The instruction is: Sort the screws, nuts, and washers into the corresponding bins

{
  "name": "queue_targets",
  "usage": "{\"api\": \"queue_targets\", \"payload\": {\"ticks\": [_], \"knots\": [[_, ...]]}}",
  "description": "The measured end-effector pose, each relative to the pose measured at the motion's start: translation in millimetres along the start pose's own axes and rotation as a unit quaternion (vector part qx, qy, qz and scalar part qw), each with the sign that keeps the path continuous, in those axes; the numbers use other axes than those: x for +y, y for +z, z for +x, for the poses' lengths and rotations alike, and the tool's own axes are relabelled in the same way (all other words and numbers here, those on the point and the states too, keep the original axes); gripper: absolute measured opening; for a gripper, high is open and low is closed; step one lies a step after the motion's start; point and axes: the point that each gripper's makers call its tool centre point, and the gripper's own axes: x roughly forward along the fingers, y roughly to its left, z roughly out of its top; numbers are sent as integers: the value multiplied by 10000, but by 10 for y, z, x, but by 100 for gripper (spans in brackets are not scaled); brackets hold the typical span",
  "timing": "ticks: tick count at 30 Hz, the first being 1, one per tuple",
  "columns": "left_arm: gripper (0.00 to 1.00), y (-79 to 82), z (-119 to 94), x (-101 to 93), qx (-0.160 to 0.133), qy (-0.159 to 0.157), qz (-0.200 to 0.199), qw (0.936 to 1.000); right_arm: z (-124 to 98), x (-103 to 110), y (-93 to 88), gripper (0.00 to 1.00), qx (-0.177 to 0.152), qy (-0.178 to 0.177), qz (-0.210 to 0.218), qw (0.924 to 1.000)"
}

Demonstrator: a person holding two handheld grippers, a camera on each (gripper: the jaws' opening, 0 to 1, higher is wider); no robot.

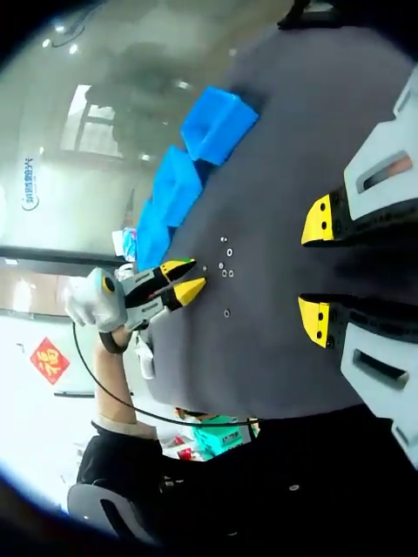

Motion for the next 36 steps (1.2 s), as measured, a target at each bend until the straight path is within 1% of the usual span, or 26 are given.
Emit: {"api": "queue_targets", "payload": {"ticks": [5,8,11,15,22,26,30,32,36], "knots": [[18,-9,50,-14,46,-12,-26,10000,-21,-37,-14,18,-15,-34,31,10000],[17,-25,86,-30,123,2,36,9999,-21,-35,-7,18,-38,-42,42,10000],[17,-11,89,-40,114,-2,13,9999,-22,-41,-7,18,-46,-42,45,10000],[10,-25,87,-26,153,64,15,9999,-21,-38,-4,18,-64,-49,50,10000],[6,-39,94,-90,133,60,61,9999,-19,-58,-7,18,-86,-70,68,9999],[4,-39,86,-94,122,140,105,9998,-11,-45,-8,18,-92,-58,75,9999],[1,-20,45,-92,-52,288,73,9995,-7,-38,-1,18,-117,-54,84,9999],[1,48,-6,-107,-352,350,-81,9987,-5,-35,2,18,-133,-53,95,9999],[1,95,-129,-82,-696,591,-211,9956,1,-21,12,18,-160,-44,105,9998]]}}
